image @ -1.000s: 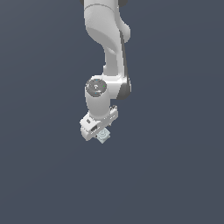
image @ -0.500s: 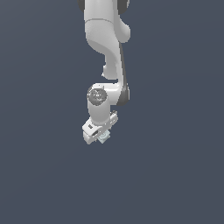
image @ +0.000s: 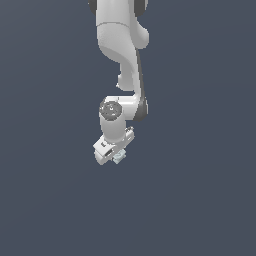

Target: Pick up the object and move it to a goal position.

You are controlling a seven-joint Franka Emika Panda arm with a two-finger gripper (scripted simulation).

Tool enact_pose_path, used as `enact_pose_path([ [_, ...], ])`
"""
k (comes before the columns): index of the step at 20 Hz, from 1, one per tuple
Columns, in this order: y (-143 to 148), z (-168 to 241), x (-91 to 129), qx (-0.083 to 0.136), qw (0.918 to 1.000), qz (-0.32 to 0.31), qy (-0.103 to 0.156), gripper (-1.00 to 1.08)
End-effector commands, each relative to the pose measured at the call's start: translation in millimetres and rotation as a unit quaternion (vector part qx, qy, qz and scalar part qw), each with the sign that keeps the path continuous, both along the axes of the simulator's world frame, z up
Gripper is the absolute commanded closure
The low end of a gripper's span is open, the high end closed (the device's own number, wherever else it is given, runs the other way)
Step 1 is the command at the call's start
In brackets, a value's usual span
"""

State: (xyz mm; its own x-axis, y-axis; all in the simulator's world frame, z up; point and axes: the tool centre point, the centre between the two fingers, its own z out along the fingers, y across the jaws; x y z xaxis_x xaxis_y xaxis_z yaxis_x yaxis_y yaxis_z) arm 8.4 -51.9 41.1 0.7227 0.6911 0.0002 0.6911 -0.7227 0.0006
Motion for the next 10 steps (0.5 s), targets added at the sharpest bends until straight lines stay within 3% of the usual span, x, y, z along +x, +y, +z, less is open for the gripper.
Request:
enact_pose_path([
  [1, 0.5, -0.6, -0.2, 0.0, 1.0, 0.0, 0.0, 1.08],
  [10, 9.7, 2.5, -9.1, 0.0, 1.0, 0.0, 0.0, 1.08],
])
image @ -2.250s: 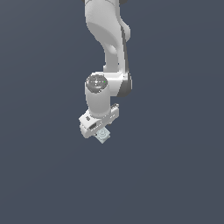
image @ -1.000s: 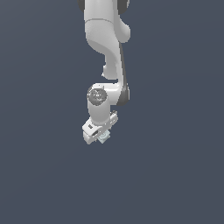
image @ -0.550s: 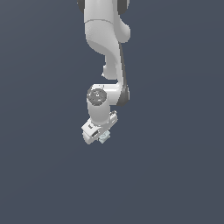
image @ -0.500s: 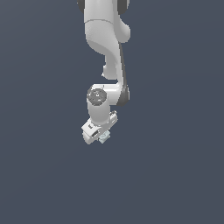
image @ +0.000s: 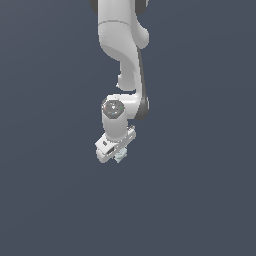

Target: Pick up the object and move it to a goal position.

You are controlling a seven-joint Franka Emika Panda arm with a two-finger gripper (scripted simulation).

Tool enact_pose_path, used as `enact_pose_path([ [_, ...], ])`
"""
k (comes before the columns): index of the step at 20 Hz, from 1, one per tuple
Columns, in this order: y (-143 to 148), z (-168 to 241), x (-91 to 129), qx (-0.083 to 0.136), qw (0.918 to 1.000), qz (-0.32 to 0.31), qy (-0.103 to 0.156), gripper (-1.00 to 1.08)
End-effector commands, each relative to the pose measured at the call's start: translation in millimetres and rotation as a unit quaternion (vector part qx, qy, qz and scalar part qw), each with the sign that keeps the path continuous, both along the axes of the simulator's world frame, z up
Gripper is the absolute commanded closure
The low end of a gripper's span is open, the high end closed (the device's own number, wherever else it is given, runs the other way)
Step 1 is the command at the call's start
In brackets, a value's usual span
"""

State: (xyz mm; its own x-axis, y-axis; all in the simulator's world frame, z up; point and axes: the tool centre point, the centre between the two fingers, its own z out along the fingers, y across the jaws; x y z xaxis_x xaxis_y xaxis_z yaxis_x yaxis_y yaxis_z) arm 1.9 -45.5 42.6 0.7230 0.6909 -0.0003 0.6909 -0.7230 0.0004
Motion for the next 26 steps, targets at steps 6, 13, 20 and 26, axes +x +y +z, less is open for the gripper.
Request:
enact_pose_path([
  [6, 24.3, 6.5, -22.4, 0.0, 1.0, 0.0, 0.0, 1.08],
  [13, 66.7, 17.8, -61.8, 0.0, 1.0, 0.0, 0.0, 1.08],
  [20, 107.1, 28.3, -97.5, 0.0, 1.0, 0.001, 0.0, 1.08],
  [26, 128.7, 34.1, -115.2, 0.0, 1.0, 0.001, 0.0, 1.08],
])
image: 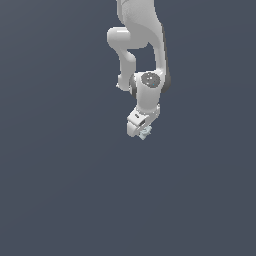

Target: Pick up the object and move it to a goal position.

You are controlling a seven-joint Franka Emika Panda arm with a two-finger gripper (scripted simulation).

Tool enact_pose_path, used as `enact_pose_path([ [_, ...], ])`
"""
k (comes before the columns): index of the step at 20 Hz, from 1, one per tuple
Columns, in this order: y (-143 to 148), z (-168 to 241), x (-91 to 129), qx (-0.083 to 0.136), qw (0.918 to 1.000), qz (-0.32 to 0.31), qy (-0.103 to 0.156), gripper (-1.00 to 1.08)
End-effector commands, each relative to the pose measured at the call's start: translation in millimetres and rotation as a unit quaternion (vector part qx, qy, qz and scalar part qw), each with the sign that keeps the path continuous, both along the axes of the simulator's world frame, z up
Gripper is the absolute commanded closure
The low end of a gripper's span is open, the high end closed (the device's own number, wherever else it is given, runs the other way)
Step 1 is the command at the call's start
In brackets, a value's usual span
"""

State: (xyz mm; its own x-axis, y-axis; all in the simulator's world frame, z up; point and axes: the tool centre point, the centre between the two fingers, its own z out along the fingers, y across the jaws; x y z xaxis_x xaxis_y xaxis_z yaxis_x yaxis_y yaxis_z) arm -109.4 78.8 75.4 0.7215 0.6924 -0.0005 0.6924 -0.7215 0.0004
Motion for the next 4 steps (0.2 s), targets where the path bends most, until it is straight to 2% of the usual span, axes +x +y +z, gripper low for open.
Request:
enact_pose_path([
  [1, 6.5, 1.9, -5.5, 0.0, 1.0, -0.001, 0.0, 1.08],
  [4, 9.2, 2.6, -7.4, 0.0, 1.0, -0.001, 0.0, 1.08],
])
